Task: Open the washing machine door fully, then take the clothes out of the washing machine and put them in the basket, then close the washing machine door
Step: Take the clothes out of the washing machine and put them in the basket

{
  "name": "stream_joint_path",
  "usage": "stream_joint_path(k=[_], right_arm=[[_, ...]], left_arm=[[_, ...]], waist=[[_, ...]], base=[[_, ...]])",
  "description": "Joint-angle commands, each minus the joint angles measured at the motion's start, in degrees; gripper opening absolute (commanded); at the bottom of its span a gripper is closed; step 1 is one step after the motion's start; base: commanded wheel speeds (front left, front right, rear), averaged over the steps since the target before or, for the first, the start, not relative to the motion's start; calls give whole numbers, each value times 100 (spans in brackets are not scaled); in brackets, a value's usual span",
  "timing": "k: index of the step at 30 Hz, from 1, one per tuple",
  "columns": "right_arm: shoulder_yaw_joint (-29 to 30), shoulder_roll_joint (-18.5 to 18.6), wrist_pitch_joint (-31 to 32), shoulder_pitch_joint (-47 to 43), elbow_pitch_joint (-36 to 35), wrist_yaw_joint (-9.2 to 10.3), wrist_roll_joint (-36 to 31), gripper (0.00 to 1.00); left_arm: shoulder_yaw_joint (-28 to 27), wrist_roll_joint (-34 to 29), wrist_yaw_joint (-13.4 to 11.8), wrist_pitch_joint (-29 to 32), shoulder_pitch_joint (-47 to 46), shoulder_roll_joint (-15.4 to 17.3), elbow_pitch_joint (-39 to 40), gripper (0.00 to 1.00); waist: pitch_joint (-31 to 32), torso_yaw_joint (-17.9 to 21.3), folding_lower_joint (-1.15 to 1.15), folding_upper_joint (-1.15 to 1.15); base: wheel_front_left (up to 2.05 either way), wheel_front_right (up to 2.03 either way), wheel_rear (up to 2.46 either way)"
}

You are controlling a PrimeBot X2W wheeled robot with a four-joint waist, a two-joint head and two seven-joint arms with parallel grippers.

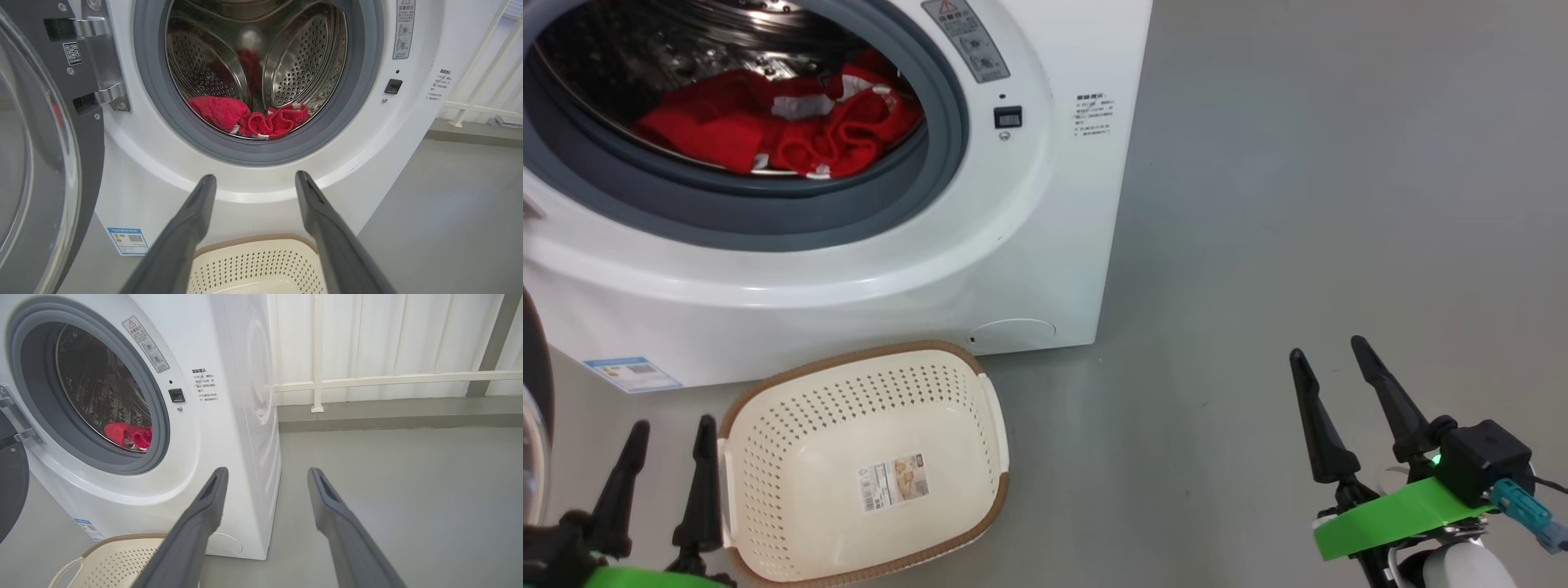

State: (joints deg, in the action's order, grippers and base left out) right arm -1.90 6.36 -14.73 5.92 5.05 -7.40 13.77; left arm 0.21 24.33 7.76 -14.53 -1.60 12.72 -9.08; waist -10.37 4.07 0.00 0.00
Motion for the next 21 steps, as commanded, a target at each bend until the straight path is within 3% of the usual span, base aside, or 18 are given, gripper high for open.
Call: stream_joint_path(k=[1,11,21], right_arm=[[-178,-21,-27,149,-156,-9,-34,100],[-160,-154,-27,321,-222,-9,-88,100],[-256,-294,-27,577,-257,-9,-171,100]], left_arm=[[-162,-39,-27,-47,-281,194,82,100],[395,30,-27,-47,-1169,501,-427,100],[1330,131,-27,286,-3265,741,-2059,100]], waist=[[-41,20,0,0],[-442,45,0,0],[-924,148,0,0]], base=[[0,0,0],[0,0,0],[0,0,0]])
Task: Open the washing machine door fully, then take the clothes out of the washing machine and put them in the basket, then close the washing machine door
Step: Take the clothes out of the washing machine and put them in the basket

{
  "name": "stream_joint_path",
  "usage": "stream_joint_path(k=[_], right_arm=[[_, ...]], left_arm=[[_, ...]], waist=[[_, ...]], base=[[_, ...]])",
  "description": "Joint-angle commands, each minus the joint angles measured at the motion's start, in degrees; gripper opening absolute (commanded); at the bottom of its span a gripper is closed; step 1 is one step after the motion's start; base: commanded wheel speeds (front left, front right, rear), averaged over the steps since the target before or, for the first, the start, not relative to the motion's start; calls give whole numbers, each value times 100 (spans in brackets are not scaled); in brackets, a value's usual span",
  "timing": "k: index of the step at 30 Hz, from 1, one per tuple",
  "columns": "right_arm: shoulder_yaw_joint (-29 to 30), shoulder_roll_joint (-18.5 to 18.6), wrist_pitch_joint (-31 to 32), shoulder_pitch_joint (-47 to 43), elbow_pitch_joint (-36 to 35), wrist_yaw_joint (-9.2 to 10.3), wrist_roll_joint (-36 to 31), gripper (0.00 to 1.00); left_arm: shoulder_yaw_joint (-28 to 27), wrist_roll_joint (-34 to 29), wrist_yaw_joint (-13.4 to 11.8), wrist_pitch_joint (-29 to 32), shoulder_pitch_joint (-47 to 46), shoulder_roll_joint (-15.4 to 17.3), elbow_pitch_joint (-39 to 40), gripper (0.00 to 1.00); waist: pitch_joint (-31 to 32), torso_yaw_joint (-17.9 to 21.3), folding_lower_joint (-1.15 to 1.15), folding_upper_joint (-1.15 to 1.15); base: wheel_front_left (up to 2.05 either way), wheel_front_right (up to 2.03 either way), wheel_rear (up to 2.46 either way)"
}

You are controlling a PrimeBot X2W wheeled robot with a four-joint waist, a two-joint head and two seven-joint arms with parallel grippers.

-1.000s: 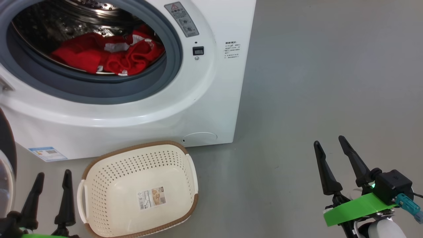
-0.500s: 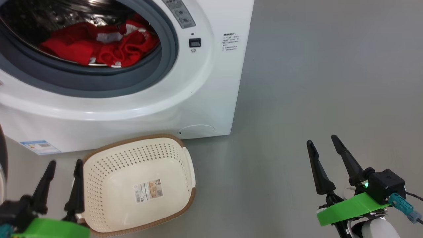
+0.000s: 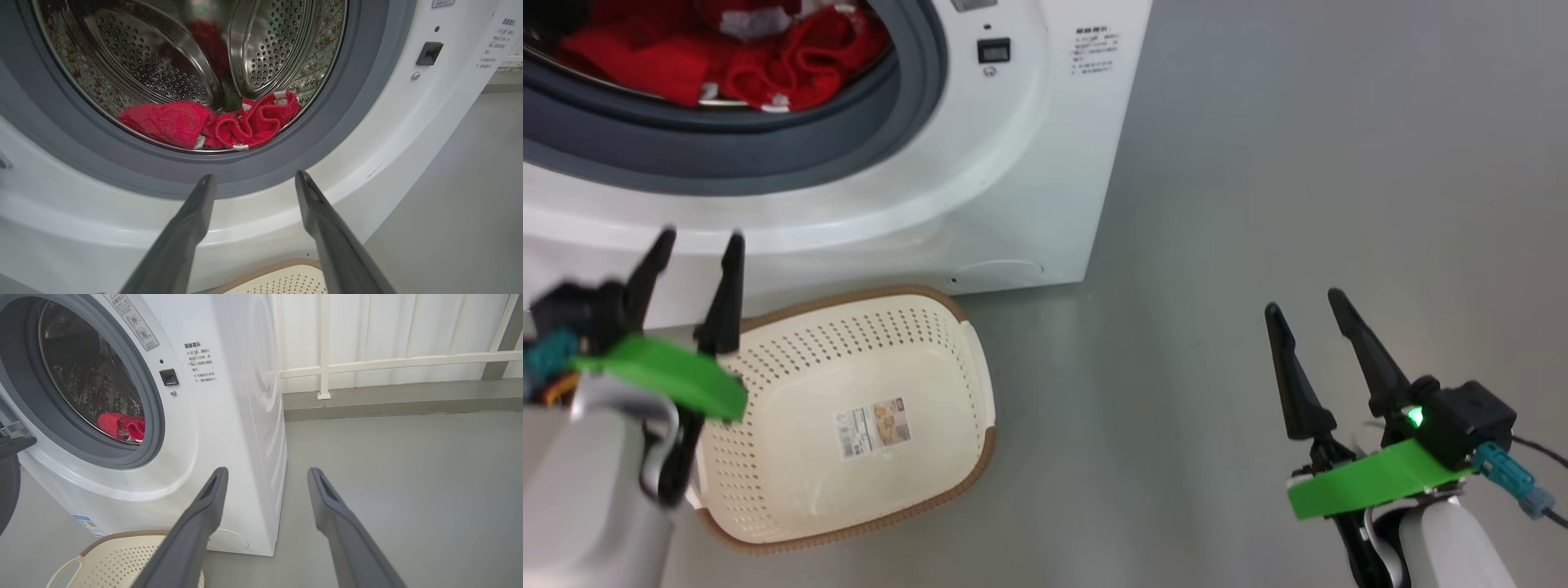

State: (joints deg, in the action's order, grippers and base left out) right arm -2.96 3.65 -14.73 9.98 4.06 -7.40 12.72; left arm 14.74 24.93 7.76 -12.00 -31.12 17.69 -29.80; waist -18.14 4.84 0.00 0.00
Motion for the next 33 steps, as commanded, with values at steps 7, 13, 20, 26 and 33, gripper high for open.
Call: stream_joint_path(k=[7,13,20,26,33], right_arm=[[-247,-66,-27,341,-190,-9,-63,100],[-353,-75,-27,537,-269,-9,129,100],[-545,-76,-27,715,-292,-9,275,100],[-677,-77,-27,852,-327,-9,404,100],[-679,-77,-27,920,-435,-9,485,100]], left_arm=[[268,108,-27,414,-1483,350,-786,100],[589,119,-27,553,-2591,499,-1556,100],[973,155,-27,515,-3360,659,-2244,100],[1265,357,-27,542,-3826,833,-2728,100],[1625,578,-27,526,-4272,1041,-3111,100]], waist=[[-445,249,0,0],[-812,459,0,0],[-1099,653,0,0],[-1307,848,0,0],[-1587,1018,0,0]], base=[[0,0,0],[0,0,0],[0,0,0],[0,0,0],[0,0,0]])
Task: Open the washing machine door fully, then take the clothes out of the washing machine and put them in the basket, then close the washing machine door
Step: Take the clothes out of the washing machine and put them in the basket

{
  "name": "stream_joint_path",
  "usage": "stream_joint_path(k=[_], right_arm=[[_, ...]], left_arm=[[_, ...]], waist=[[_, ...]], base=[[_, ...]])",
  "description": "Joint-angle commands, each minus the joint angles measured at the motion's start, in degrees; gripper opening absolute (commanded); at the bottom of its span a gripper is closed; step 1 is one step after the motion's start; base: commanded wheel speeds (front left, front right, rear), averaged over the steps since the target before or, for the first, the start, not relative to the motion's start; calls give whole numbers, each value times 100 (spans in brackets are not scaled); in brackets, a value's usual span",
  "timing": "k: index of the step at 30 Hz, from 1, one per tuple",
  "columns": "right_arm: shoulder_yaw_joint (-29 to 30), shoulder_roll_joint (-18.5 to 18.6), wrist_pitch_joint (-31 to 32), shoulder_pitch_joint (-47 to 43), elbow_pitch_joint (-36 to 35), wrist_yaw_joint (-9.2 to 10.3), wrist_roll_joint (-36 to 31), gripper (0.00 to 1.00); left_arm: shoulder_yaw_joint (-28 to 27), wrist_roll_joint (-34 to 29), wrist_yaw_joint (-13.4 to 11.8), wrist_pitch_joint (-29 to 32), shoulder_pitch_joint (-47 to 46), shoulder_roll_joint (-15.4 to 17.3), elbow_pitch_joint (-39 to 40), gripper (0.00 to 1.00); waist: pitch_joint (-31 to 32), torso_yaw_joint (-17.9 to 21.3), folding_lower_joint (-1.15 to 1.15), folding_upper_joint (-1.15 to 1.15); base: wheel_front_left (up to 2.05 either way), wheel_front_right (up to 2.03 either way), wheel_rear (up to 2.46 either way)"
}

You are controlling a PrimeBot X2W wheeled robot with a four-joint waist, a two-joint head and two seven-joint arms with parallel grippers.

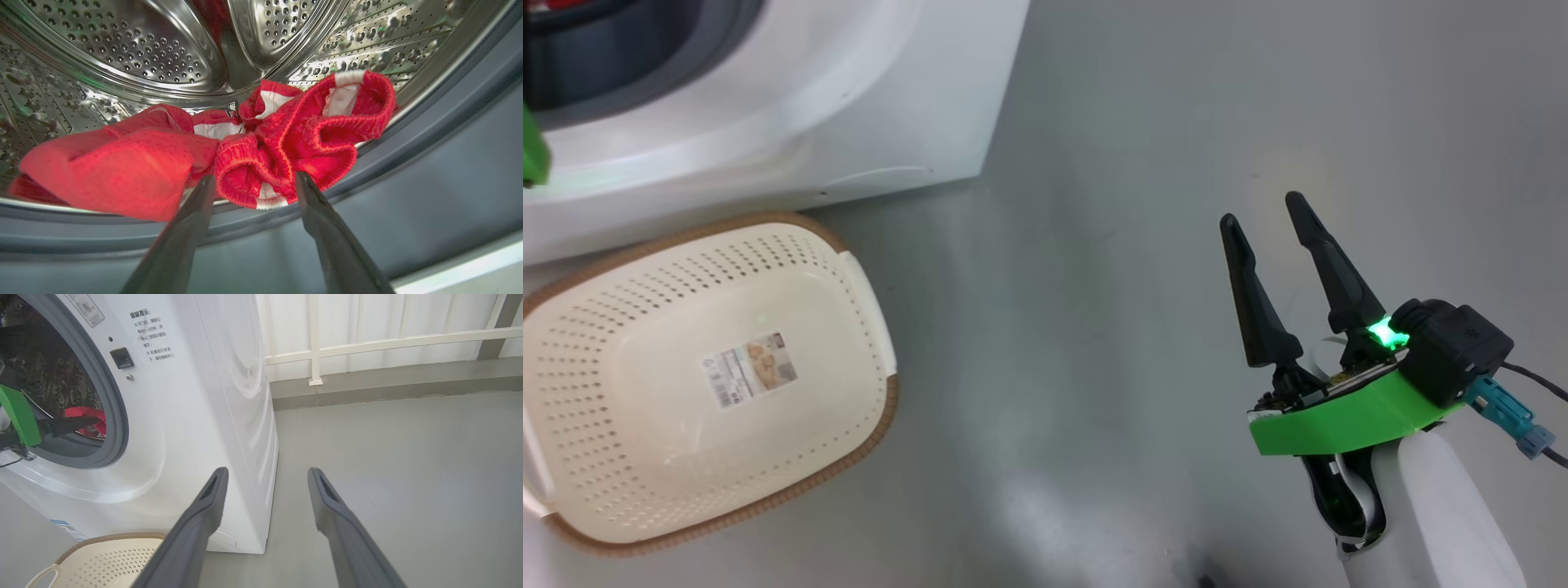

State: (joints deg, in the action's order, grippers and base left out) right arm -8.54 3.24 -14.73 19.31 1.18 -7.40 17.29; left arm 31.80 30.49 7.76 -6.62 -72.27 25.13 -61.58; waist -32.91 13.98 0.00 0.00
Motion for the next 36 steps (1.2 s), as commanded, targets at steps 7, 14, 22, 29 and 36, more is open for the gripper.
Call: stream_joint_path(k=[7,14,22,29,36], right_arm=[[-214,-35,-27,2,-187,-9,147,100],[-230,-35,-27,-7,-239,-9,229,100],[-281,-36,-27,-15,-258,-9,312,100],[-376,-36,-27,7,-266,-9,337,100],[-308,-36,-27,-16,-252,-9,327,100]], left_arm=[[124,209,-27,8,-528,492,-330,100],[217,272,-27,-12,-833,606,-643,100],[365,450,-27,-30,-940,638,-764,100],[571,576,-27,-26,-945,739,-780,49],[673,810,-27,-283,-848,689,-708,0]], waist=[[-264,300,0,0],[-350,415,0,0],[-405,497,0,0],[-411,568,0,0],[-332,527,0,0]], base=[[0,0,0],[0,0,0],[0,0,0],[0,0,0],[0,0,0]])
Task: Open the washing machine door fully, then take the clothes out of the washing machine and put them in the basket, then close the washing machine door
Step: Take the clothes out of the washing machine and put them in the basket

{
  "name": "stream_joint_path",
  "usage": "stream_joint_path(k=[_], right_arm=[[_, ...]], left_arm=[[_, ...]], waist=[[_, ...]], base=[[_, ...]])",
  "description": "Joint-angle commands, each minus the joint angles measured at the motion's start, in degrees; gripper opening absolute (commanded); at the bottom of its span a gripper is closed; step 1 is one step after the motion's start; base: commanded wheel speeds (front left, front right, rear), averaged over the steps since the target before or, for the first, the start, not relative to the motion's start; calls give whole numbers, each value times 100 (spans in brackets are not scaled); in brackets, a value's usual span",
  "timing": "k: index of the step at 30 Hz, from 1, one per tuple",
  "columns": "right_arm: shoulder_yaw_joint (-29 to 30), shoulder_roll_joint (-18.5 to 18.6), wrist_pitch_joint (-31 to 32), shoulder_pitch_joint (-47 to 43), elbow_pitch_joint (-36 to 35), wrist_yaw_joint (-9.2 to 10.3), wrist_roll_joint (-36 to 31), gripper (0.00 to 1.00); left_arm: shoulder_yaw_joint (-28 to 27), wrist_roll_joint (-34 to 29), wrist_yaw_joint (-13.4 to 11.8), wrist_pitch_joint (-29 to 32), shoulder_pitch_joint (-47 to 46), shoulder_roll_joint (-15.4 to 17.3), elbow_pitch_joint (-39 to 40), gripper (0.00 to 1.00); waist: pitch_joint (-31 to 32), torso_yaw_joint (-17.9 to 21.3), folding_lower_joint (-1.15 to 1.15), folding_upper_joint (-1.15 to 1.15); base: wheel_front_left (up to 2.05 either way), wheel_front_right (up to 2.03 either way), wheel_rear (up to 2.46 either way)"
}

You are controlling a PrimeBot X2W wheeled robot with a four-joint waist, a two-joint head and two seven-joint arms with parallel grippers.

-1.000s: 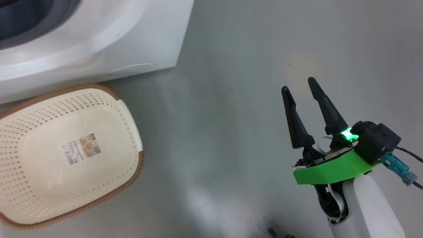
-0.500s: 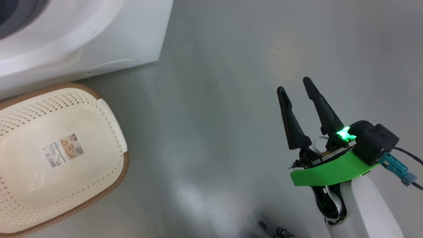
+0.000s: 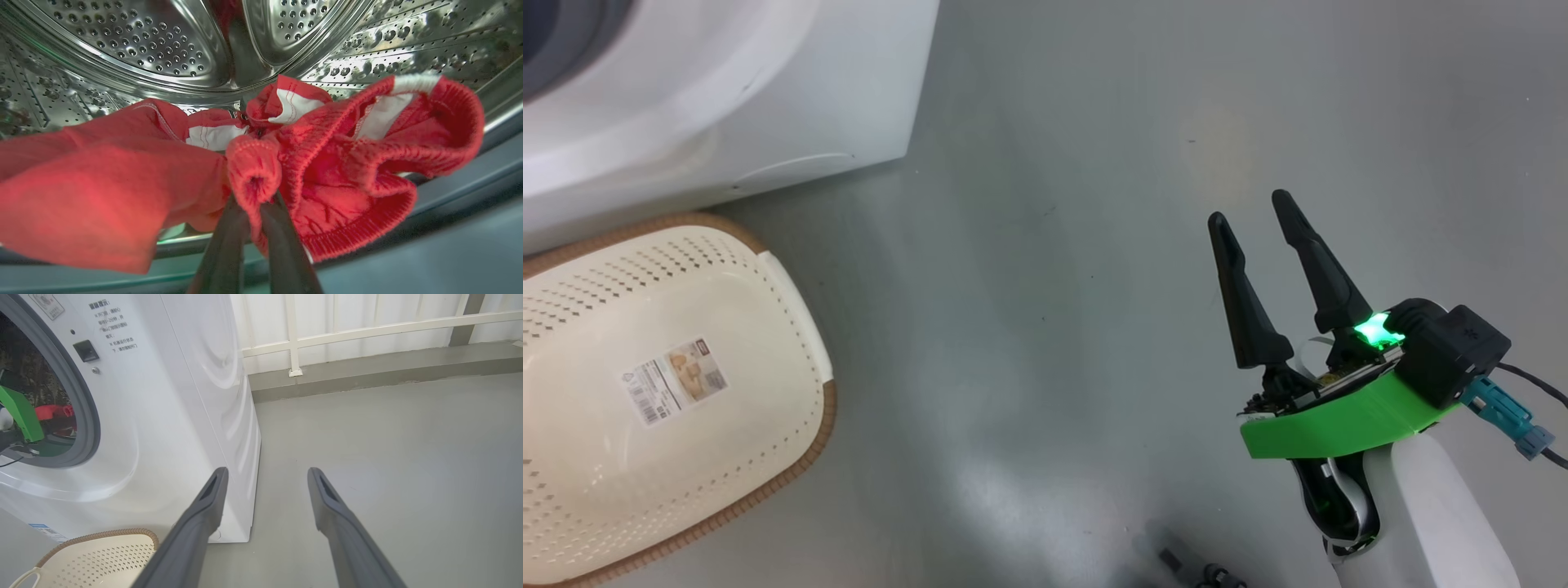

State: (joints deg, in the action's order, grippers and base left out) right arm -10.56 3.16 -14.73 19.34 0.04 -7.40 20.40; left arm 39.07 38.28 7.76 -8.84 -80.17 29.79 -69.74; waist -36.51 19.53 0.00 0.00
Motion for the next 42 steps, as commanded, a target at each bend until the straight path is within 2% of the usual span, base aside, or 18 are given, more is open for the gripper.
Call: stream_joint_path(k=[1,10,14,20,21,33,42], right_arm=[[-89,-28,-27,-26,-133,-9,11,100],[92,-28,-27,-90,-24,-9,-109,100],[152,-28,-27,-186,36,-9,-181,100],[264,-28,-27,-443,99,-9,-311,100],[264,-28,-27,-443,99,-9,-311,100],[419,-28,-27,-830,278,-9,-572,100],[529,-28,-27,-955,351,-9,-657,100]], left_arm=[[-35,69,-27,-102,-26,203,127,0],[-185,582,-27,-579,502,-48,402,0],[-489,627,-27,-612,903,3,879,0],[-1424,163,-99,-614,1983,2,1972,0],[-1424,163,-99,-614,1983,2,1972,0],[-3196,-1021,-61,-615,3873,-571,3957,0],[-3854,-1447,-32,-616,4861,-812,5237,0]], waist=[[57,-48,0,0],[519,-373,0,0],[809,-510,0,0],[1251,-726,0,0],[1251,-726,0,0],[1880,-1077,0,0],[2128,-1220,0,0]], base=[[0,0,0],[0,0,0],[0,0,0],[0,0,0],[0,0,0],[0,0,0],[0,0,0]])
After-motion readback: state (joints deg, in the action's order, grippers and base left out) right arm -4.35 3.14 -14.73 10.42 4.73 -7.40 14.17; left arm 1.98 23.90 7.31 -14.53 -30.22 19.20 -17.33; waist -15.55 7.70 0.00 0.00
